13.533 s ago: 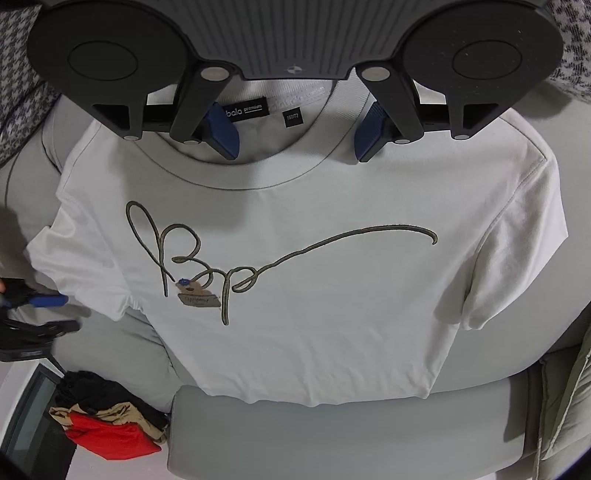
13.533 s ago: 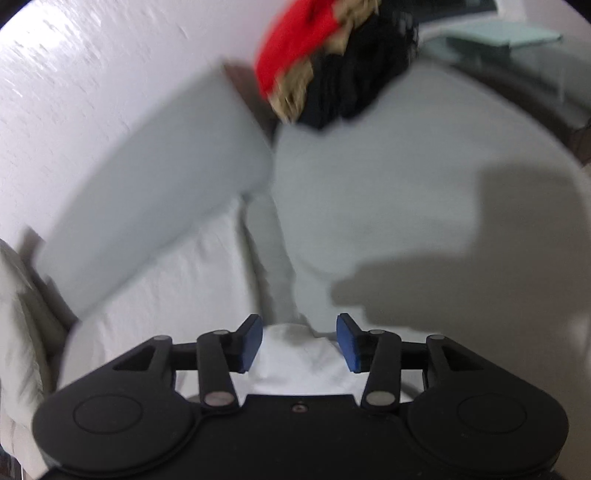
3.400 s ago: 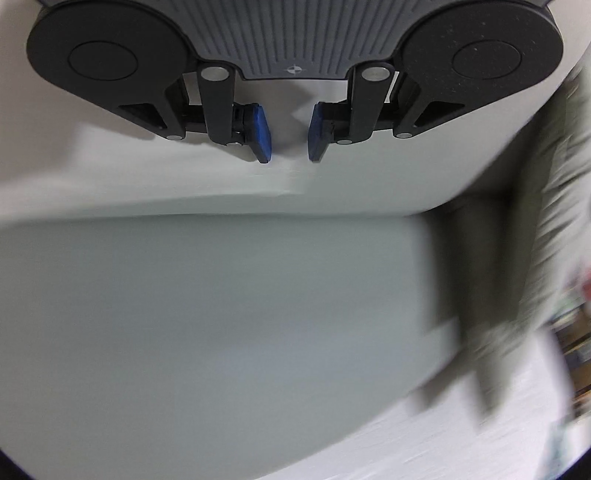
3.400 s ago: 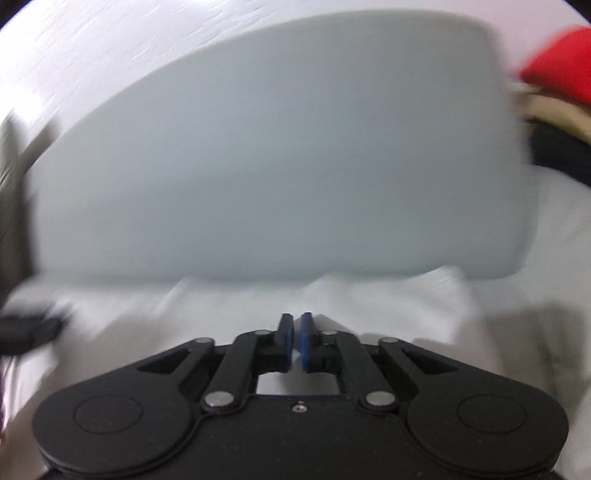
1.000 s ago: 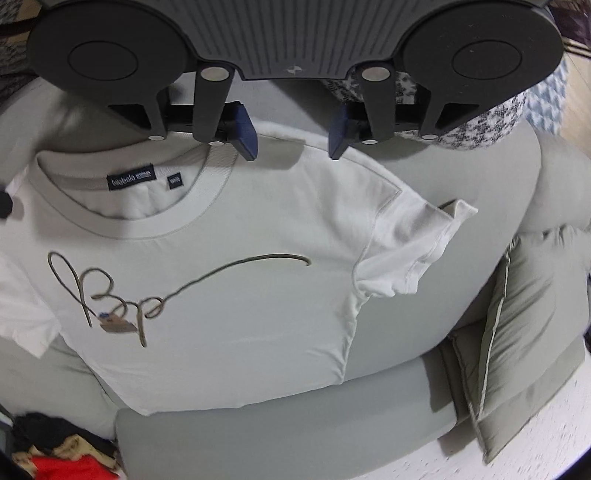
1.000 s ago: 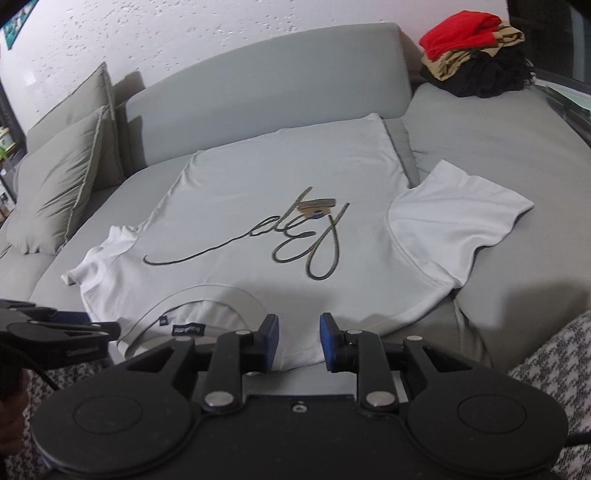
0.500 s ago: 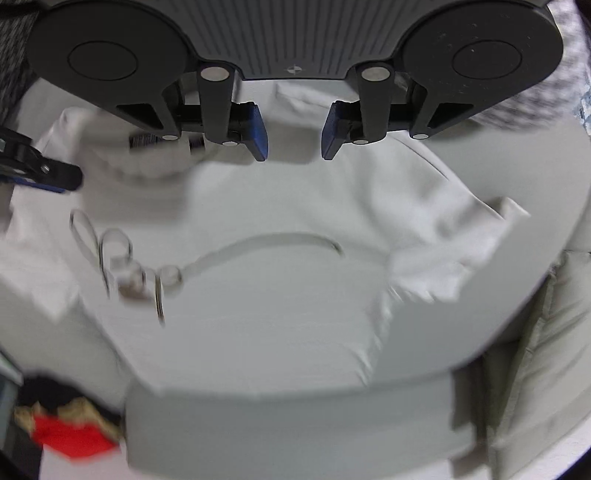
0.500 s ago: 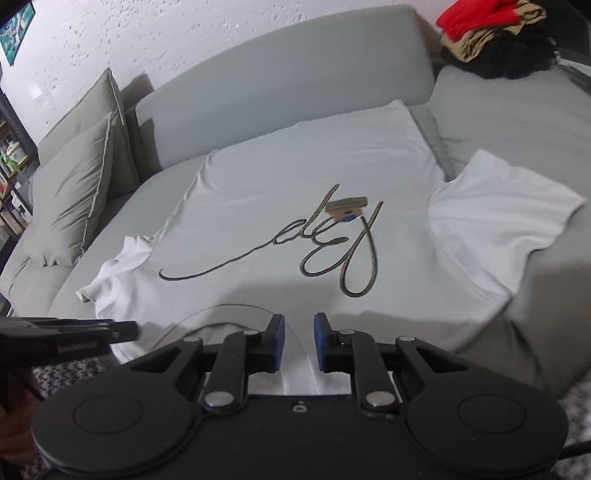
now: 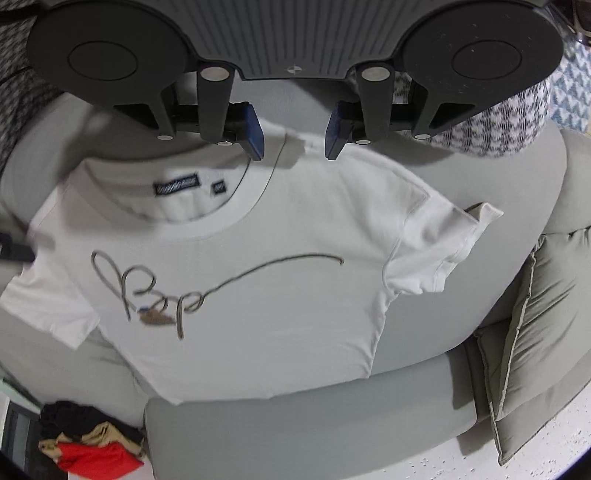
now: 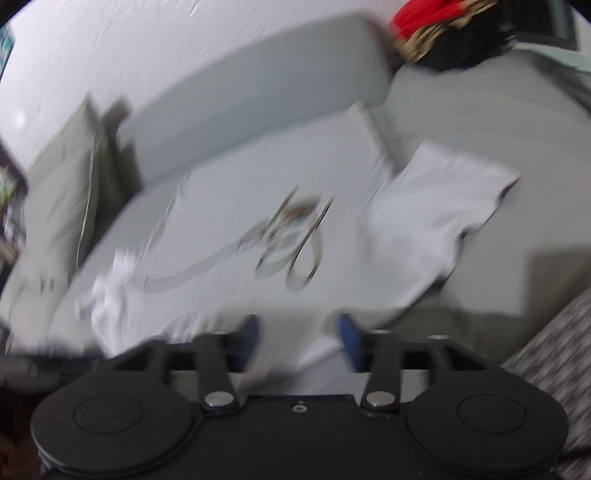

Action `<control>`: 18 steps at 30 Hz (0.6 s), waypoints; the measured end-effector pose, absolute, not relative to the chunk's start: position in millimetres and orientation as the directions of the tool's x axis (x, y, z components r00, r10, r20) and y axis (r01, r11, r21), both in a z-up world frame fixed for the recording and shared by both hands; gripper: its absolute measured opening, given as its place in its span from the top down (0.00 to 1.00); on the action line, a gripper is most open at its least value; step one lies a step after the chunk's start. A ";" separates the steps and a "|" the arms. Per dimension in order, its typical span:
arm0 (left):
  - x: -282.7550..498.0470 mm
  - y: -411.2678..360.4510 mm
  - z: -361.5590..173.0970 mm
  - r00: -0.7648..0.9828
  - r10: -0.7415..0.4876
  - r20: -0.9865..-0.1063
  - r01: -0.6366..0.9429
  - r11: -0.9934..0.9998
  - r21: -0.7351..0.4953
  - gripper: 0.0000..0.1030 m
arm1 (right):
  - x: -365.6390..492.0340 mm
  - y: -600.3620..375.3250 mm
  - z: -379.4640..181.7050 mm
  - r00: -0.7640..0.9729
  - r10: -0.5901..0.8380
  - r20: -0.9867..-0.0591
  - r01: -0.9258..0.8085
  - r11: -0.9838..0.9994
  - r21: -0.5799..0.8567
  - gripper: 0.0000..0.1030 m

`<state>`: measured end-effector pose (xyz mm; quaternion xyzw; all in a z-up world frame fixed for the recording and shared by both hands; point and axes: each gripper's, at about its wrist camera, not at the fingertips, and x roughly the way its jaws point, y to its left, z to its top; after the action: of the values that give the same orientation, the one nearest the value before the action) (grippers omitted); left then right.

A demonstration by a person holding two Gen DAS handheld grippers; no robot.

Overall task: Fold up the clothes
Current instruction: 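Move the right gripper to the shirt sleeve and close on it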

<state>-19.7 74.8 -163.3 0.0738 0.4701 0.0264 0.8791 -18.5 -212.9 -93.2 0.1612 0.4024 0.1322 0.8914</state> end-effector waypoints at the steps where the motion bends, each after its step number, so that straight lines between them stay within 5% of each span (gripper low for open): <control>1: -18.3 75.3 -162.7 0.555 0.106 -0.825 0.019 0.990 0.140 0.62 | -12.0 -226.2 -89.8 0.666 0.348 -0.660 -0.067 0.909 0.411 0.44; 7: -18.5 71.9 -169.0 0.527 0.112 -0.842 0.016 0.990 0.142 0.60 | 22.2 -311.9 -92.3 0.733 0.264 -0.627 0.189 0.806 0.561 0.44; 11: -19.7 70.7 -167.8 0.527 0.122 -0.841 0.014 0.988 0.152 0.59 | 36.1 -355.9 -107.4 0.737 0.230 -0.635 0.317 0.713 0.626 0.54; 18: -19.0 61.4 -169.1 0.523 0.127 -0.843 0.042 0.984 0.174 0.56 | 48.1 -384.4 -133.3 0.744 0.306 -0.594 0.337 0.596 0.729 0.64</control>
<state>-19.0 61.4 -169.1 0.0864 0.4880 0.0244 0.8682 48.1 -384.4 -133.3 0.4491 0.3575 -0.0095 0.8188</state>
